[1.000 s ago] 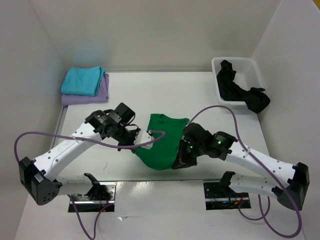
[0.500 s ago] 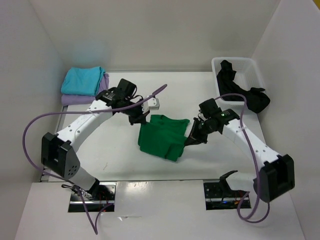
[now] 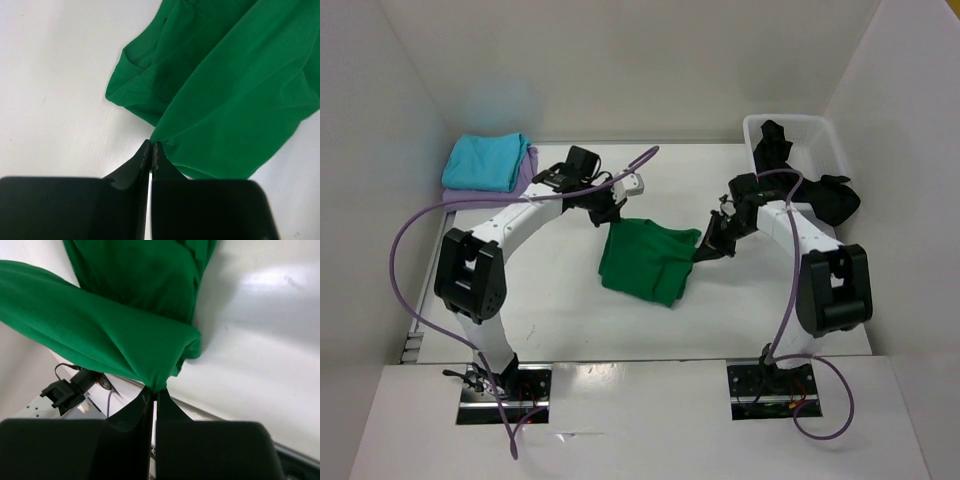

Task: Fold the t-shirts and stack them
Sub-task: Fold the long partially folded tshirt into a neat square

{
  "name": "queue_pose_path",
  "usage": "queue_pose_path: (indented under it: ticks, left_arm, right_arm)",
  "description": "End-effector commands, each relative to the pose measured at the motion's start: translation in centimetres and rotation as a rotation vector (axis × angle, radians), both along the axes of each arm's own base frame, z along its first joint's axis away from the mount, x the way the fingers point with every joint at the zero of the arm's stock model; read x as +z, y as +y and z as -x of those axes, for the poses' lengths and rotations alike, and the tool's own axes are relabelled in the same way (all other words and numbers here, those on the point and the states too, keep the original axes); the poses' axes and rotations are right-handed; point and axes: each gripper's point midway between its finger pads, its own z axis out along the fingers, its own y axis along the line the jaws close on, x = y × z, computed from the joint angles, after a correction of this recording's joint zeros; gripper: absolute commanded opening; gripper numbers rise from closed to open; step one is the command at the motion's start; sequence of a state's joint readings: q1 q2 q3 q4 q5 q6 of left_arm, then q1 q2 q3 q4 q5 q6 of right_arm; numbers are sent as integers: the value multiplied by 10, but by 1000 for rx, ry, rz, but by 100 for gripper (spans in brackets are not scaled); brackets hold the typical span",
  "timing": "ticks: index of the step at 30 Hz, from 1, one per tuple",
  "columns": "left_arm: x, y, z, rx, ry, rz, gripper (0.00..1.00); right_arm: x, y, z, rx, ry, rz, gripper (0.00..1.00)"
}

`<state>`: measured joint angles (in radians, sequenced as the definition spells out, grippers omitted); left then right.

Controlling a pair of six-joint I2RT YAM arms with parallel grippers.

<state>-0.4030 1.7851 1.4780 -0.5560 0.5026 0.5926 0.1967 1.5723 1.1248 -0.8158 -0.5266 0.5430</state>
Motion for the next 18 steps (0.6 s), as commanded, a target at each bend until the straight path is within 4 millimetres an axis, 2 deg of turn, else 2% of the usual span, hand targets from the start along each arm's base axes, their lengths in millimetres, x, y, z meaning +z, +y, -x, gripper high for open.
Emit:
queue_pose_path:
  ticks: [1, 2, 6, 8, 9, 11, 12, 13, 14, 15, 16, 17, 18]
  left_arm:
    - [9, -3, -36, 46, -88, 28, 0]
    - [7, -5, -41, 47, -99, 33, 0]
    - [-8, -6, -63, 103, -90, 40, 0]
    - [-10, -3, -76, 126, -110, 48, 1]
    - [-15, -6, -81, 136, -96, 51, 5]
    - [-17, -3, -93, 170, -96, 58, 14]
    - [-26, -5, -98, 176, -83, 58, 33]
    - [-22, 2, -110, 226, -87, 53, 46]
    - [-23, 2, -113, 233, -81, 43, 55]
    - [-30, 6, -117, 252, -49, 35, 59]
    - [-28, 13, -113, 270, -8, 23, 60]
    - [-18, 19, -118, 288, -3, 39, 60]
    - [-7, 25, -112, 299, 9, 60, 60]
  right_arm:
    - [-2, -5, -25, 31, -51, -39, 0]
    - [-11, -7, -27, 36, -35, -45, 0]
    - [-12, -20, -58, -5, -85, -63, 2]
    - [-10, -26, -75, -34, -124, -67, 14]
    - [-6, -29, -92, -54, -162, -73, 28]
    - [-5, -30, -109, -58, -203, -64, 41]
    - [-5, -27, -121, -53, -222, -53, 48]
    - [-7, -31, -130, -65, -240, -27, 50]
    - [-4, -34, -135, -73, -256, -8, 50]
    - [-7, -32, -138, -70, -259, 9, 50]
    - [-3, -35, -140, -81, -285, 54, 50]
    - [-2, -36, -137, -85, -297, 88, 50]
    - [13, -37, -130, -97, -331, 116, 50]
